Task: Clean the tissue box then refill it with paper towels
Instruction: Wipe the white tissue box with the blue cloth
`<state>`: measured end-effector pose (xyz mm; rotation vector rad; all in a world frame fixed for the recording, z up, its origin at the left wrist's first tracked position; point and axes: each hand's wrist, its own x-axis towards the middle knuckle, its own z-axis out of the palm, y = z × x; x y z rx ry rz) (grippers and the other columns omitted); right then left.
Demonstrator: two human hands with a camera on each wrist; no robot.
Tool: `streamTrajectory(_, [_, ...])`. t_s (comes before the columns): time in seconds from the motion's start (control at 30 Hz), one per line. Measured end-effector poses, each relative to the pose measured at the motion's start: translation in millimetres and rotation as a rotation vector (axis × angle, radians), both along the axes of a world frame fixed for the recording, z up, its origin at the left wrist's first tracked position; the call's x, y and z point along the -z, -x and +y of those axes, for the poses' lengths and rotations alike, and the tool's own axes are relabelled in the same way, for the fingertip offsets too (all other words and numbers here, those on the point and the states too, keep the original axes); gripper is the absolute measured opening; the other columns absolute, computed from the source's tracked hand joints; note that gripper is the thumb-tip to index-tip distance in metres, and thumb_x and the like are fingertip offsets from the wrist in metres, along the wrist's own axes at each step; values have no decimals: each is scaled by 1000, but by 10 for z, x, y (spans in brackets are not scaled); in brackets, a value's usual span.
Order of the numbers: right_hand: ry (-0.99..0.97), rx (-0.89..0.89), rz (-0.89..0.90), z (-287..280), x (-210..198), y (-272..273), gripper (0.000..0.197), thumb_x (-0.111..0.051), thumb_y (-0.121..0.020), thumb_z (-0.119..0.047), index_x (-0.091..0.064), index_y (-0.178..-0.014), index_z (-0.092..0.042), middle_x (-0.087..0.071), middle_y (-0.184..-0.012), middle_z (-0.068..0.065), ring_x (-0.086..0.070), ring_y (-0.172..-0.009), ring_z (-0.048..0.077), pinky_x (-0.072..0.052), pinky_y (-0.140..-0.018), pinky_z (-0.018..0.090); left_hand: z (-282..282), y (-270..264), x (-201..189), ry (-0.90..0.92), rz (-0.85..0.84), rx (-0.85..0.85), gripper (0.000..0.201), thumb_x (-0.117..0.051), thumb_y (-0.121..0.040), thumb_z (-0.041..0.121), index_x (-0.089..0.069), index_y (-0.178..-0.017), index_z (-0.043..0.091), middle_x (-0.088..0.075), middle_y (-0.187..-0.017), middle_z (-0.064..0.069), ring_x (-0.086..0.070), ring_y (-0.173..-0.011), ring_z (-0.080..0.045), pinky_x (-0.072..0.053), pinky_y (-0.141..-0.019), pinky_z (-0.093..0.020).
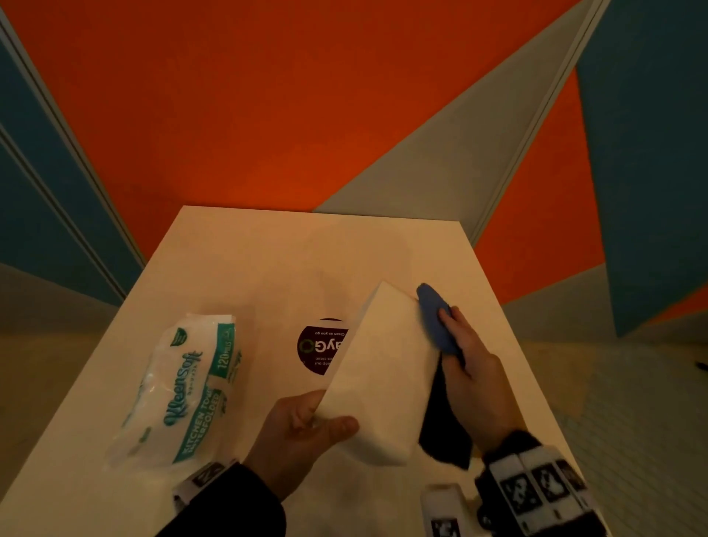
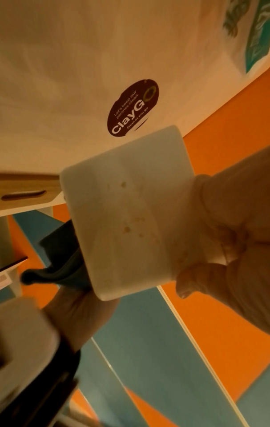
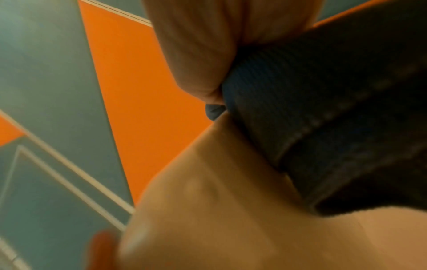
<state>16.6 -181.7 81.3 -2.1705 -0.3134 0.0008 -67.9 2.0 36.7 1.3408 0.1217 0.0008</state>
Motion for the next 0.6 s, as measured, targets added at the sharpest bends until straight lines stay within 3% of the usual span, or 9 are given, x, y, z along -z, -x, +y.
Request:
streamTrajectory(0.1, [103,-141,-139,67,83,403,54,-37,-82,-16,-23,-129,-37,-8,-149,-20,-10,-136,-3,-4,-112,13,-15,-59,-15,46,-6,-52,26,-69,-41,36,-75,-66,31,-76,-64,12,-68,-67,-1,-54,-60,-13])
streamTrajectory(0.17, [300,-261,-271,49,248,633,66,-39,-77,-17,-18,-136,-40,0,-153,-23,5,-136,-11,2,-110,7,27,-90,-35,45,2,-64,27,-69,-42,37,-75,-67,29,-76,-67,9,-69,-69,-6,-55,-60,-17])
streamTrajectory(0.23, [357,-378,-233,23,353,779,67,-30,-82,-15,-12,-141,-39,3,-154,-25,4,-138,-8,4,-108,6,88,-99,-65,15,11,-66,24,-71,-46,35,-75,-68,26,-76,-67,5,-69,-68,-9,-55,-60,-20])
streamTrajectory(0.3, [346,-406,-308,172,377,792,51,-23,-96,-24,-8,-142,-40,7,-153,-26,5,-139,-5,8,-107,5,274,-45,-121,-7,6,-64,12,-71,-51,25,-75,-63,26,-75,-62,8,-68,-64,-4,-53,-57,-15])
streamTrajectory(0.4, [261,-298,-306,154,251,514,55,-34,-91,-22,-18,-141,-37,11,-148,-31,3,-137,-9,-3,-115,14,212,-56,-140,-62,-11,-21,9,-72,-51,25,-74,-59,27,-73,-57,14,-64,-59,5,-49,-55,-8])
streamTrajectory(0.5, [255,-154,-103,149,13,209,47,-35,-94,-12,-27,-140,-20,2,-139,-20,-10,-142,11,-10,-112,21,81,-60,-157,-102,-17,16,20,-70,-64,12,-73,-57,30,-72,-56,19,-63,-59,9,-48,-57,-7])
streamTrajectory(0.6, [304,-241,-150,284,-4,268,45,-40,-93,-11,-34,-138,-16,-3,-142,-10,-1,-140,13,-13,-116,33,104,-114,-166,-95,-21,-37,26,-69,-71,-1,-70,-64,25,-71,-52,17,-62,-55,9,-48,-53,-6])
